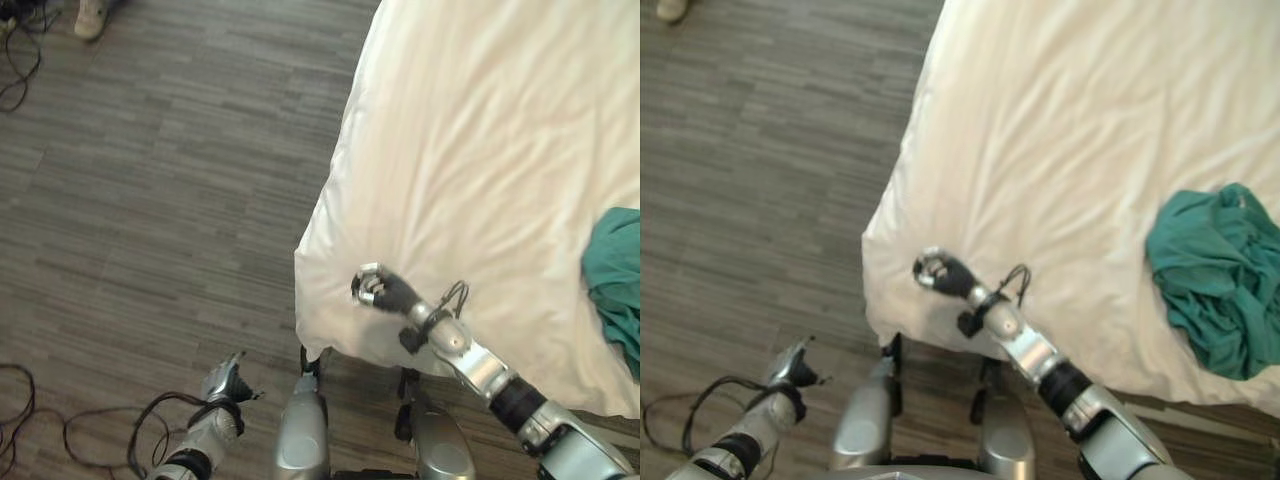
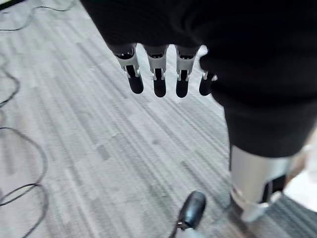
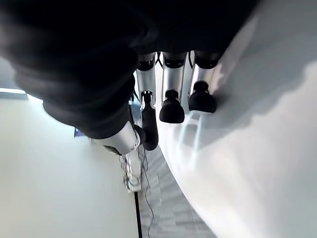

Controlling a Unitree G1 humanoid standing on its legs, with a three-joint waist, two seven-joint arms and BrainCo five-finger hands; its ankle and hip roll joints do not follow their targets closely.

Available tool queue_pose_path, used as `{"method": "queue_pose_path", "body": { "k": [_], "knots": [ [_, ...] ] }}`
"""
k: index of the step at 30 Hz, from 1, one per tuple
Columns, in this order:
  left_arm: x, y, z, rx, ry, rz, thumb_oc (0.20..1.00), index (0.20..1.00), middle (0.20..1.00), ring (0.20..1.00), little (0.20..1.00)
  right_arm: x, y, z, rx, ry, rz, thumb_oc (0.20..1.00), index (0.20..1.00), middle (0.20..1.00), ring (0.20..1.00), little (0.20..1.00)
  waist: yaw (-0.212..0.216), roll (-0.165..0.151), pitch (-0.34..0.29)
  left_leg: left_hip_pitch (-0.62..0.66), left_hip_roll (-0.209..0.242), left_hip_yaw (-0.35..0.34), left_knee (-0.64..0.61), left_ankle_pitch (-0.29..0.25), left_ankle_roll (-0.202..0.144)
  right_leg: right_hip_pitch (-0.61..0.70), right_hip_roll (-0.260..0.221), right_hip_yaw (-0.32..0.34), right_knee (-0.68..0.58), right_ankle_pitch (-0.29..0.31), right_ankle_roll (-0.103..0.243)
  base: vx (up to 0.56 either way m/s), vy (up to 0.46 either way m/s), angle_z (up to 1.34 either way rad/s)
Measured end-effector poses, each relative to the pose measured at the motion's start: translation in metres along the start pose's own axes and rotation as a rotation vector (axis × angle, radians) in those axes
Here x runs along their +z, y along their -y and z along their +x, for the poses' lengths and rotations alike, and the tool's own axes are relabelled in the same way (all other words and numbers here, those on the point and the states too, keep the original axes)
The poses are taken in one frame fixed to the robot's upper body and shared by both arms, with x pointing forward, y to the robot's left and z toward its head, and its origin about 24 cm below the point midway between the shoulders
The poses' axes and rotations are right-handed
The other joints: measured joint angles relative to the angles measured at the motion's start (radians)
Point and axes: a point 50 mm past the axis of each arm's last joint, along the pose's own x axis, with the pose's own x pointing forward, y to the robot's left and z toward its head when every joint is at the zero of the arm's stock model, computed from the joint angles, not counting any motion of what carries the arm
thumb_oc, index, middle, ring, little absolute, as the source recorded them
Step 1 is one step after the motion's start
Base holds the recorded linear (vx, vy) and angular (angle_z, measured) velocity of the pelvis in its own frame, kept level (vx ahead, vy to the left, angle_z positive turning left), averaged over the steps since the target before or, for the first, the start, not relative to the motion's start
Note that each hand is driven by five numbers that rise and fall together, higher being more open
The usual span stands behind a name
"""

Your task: Tidy up the quilt and then pick up the clothes from the bed and put them into the laundry hamper.

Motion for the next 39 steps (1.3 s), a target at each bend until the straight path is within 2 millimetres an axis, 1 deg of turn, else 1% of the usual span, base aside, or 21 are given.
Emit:
{"method": "queue_pose_path", "body": {
  "k": [4,7,10,15,18,19,21,22,25,28,29,30,31,32,33,34,35,36,37,38,39],
  "knots": [
    [0.022,0.010,0.000,-0.063,0.090,-0.011,1.000,1.000,1.000,1.000,1.000,-0.026,-0.009,-0.040,0.117,-0.131,0.068,0.200,0.200,0.200,0.200,0.200,-0.028,-0.005,-0.064,0.068,-0.002,0.020,-0.039,-0.006,0.001,0.035,0.006,0.021,-0.003,-0.008,0.000,0.18,0.010,-0.18],
    [0.012,0.024,-0.009,-0.123,0.079,-0.018,1.000,1.000,1.000,1.000,1.000,-0.025,0.007,-0.084,0.108,-0.174,0.114,0.200,0.200,0.200,0.200,0.200,-0.047,-0.006,-0.142,0.125,0.004,0.039,-0.060,-0.017,-0.001,0.077,0.008,0.030,-0.009,-0.025,0.007,0.13,0.015,-0.16],
    [-0.011,0.051,-0.025,-0.217,-0.006,-0.019,1.000,1.000,1.000,1.000,1.000,-0.011,0.034,-0.095,-0.060,-0.088,0.151,0.200,0.200,0.200,0.200,0.200,-0.081,-0.001,-0.224,0.141,0.014,0.067,-0.061,-0.028,-0.003,0.074,0.016,0.057,-0.009,-0.028,0.004,0.10,0.017,-0.23],
    [-0.025,0.092,-0.050,-0.342,-0.074,-0.030,1.000,1.000,1.000,1.000,1.000,0.009,0.051,-0.090,-0.305,0.073,0.202,0.200,0.200,0.200,0.200,0.200,-0.120,0.038,-0.276,0.134,0.011,0.092,-0.059,-0.033,0.001,0.046,0.018,0.086,-0.009,-0.034,0.008,-0.01,0.035,-0.19],
    [-0.025,0.090,-0.049,-0.324,-0.088,-0.048,1.000,1.000,1.000,1.000,1.000,-0.016,0.055,-0.092,-0.423,-0.024,0.209,0.200,0.200,0.200,0.200,0.200,-0.118,0.045,-0.273,0.125,-0.007,0.083,-0.045,-0.030,-0.004,0.003,0.025,0.147,-0.008,-0.018,0.016,-0.14,0.106,-0.46],
    [-0.028,0.089,-0.048,-0.313,-0.110,-0.054,1.000,1.000,1.000,1.000,1.000,-0.024,0.054,-0.090,-0.443,-0.057,0.221,0.200,0.200,0.200,0.200,0.200,-0.116,0.033,-0.270,0.105,-0.015,0.041,-0.007,-0.040,-0.009,-0.016,0.019,0.180,-0.006,-0.008,0.017,-0.12,0.052,-0.96],
    [-0.032,0.089,-0.048,-0.298,-0.153,-0.083,1.000,1.000,1.000,1.000,1.000,-0.040,0.053,-0.093,-0.471,-0.135,0.208,0.200,0.200,0.200,0.200,0.200,-0.076,0.009,-0.268,0.108,-0.078,-0.220,0.018,-0.108,0.027,-0.062,0.010,0.288,-0.002,0.018,0.004,-0.08,0.097,-1.43],
    [-0.031,0.092,-0.048,-0.307,-0.169,-0.090,1.000,1.000,1.000,1.000,1.000,-0.056,0.056,-0.102,-0.500,-0.217,0.199,0.200,0.200,0.200,0.200,0.200,-0.076,0.011,-0.264,0.119,-0.088,-0.275,0.008,-0.158,0.049,-0.082,0.014,0.330,-0.002,0.036,0.010,-0.04,0.119,-1.13],
    [-0.022,0.090,-0.040,-0.308,-0.170,-0.083,1.000,1.000,1.000,1.000,1.000,-0.109,0.035,-0.151,-0.611,-0.520,0.267,0.200,0.200,0.200,0.200,0.200,-0.137,-0.023,-0.247,0.158,-0.132,-0.252,-0.010,-0.168,0.048,-0.086,-0.022,0.363,-0.001,0.043,0.039,-0.20,0.277,-0.52],
    [-0.049,0.091,-0.051,-0.329,-0.288,-0.075,1.000,1.000,1.000,1.000,1.000,-0.150,0.002,-0.187,-0.675,-0.817,0.364,0.200,0.200,0.200,0.200,0.200,-0.146,-0.074,-0.247,0.207,-0.148,-0.101,-0.053,-0.159,0.082,-0.136,-0.022,0.449,-0.006,0.071,0.072,-0.34,0.011,-1.33],
    [-0.045,0.084,-0.045,-0.309,-0.269,-0.067,1.000,1.000,1.000,1.000,1.000,-0.156,-0.008,-0.193,-0.670,-0.863,0.395,0.200,0.200,0.200,0.200,0.200,-0.154,-0.094,-0.236,0.187,-0.161,-0.017,0.001,-0.175,0.108,-0.164,-0.038,0.394,-0.007,0.030,-0.008,-0.57,-0.084,-2.27],
    [-0.034,0.081,-0.038,-0.303,-0.226,-0.081,1.000,1.000,1.000,1.000,1.000,-0.167,-0.018,-0.206,-0.661,-0.967,0.417,0.200,0.200,0.200,0.200,0.200,-0.124,-0.039,-0.228,0.171,-0.089,0.080,0.014,-0.186,0.102,-0.218,-0.016,0.192,0.057,-0.026,-0.037,-0.28,-0.057,-1.85],
    [-0.030,0.078,-0.035,-0.298,-0.217,-0.081,1.000,1.000,1.000,1.000,1.000,-0.172,-0.025,-0.213,-0.655,-1.018,0.433,0.200,0.200,0.200,0.200,0.200,-0.117,-0.013,-0.219,0.170,-0.056,0.108,0.015,-0.183,0.099,-0.233,-0.012,0.111,0.103,-0.024,-0.032,-0.40,-0.091,-1.83],
    [-0.025,0.070,-0.029,-0.282,-0.201,-0.079,1.000,1.000,1.000,1.000,1.000,-0.178,-0.045,-0.227,-0.602,-1.111,0.455,0.526,0.526,0.526,0.526,0.526,-0.116,0.013,-0.213,0.179,-0.022,0.141,0.011,-0.179,0.094,-0.222,-0.009,0.001,0.173,-0.029,-0.028,-0.27,-0.067,-1.09],
    [-0.022,0.065,-0.024,-0.269,-0.189,-0.084,1.000,1.000,1.000,1.000,1.000,-0.182,-0.061,-0.239,-0.557,-1.189,0.470,0.526,0.526,0.526,0.526,0.526,-0.118,0.013,-0.213,0.192,-0.008,0.177,0.020,-0.180,0.092,-0.215,-0.007,-0.062,0.252,-0.064,-0.027,-0.50,-0.218,-1.61],
    [-0.039,0.067,-0.031,-0.301,-0.254,-0.073,1.000,1.000,1.000,1.000,1.000,-0.186,-0.085,-0.252,-0.471,-1.320,0.492,1.000,1.000,1.000,1.000,1.000,-0.083,-0.001,-0.218,0.247,0.005,0.226,0.025,-0.187,0.085,-0.152,-0.015,-0.110,0.326,-0.078,-0.067,-0.31,-0.216,-1.39],
    [-0.051,0.073,-0.039,-0.331,-0.304,-0.062,1.000,1.000,1.000,1.000,1.000,-0.185,-0.095,-0.261,-0.431,-1.357,0.491,1.000,1.000,1.000,1.000,1.000,-0.087,-0.010,-0.216,0.265,-0.003,0.225,0.058,-0.197,0.080,-0.099,-0.017,-0.133,0.308,-0.092,-0.129,-0.38,-0.319,-1.76],
    [-0.060,0.079,-0.047,-0.353,-0.345,-0.068,1.000,1.000,1.000,1.000,1.000,-0.186,-0.100,-0.269,-0.404,-1.407,0.481,1.000,1.000,1.000,1.000,1.000,-0.075,-0.016,-0.212,0.278,0.007,0.260,0.123,-0.220,0.071,-0.081,0.023,-0.124,0.251,-0.063,-0.155,-0.21,-0.320,-1.93],
    [-0.072,0.084,-0.056,-0.368,-0.394,-0.091,1.000,1.000,1.000,1.000,1.000,-0.188,-0.100,-0.261,-0.378,-1.423,0.473,1.000,1.000,1.000,1.000,1.000,-0.053,-0.074,-0.215,0.162,-0.006,0.286,0.274,-0.268,0.095,-0.058,0.037,-0.014,0.105,0.033,-0.146,-0.20,-0.381,-2.23],
    [-0.068,0.086,-0.056,-0.368,-0.382,-0.108,1.000,1.000,1.000,1.000,1.000,-0.188,-0.097,-0.259,-0.385,-1.418,0.473,1.000,1.000,1.000,1.000,1.000,-0.032,-0.075,-0.228,0.131,-0.038,0.263,0.206,-0.261,0.109,-0.061,0.019,-0.021,0.029,-0.012,-0.067,-0.14,-0.276,-1.86],
    [-0.055,0.094,-0.054,-0.377,-0.363,-0.143,1.000,1.000,1.000,1.000,1.000,-0.189,-0.085,-0.266,-0.421,-1.429,0.457,1.000,1.000,1.000,1.000,1.000,-0.035,0.001,-0.228,0.120,0.024,0.235,0.105,-0.174,0.159,-0.053,0.053,-0.079,0.029,-0.045,-0.059,-0.18,-0.528,-1.36]
  ]
}}
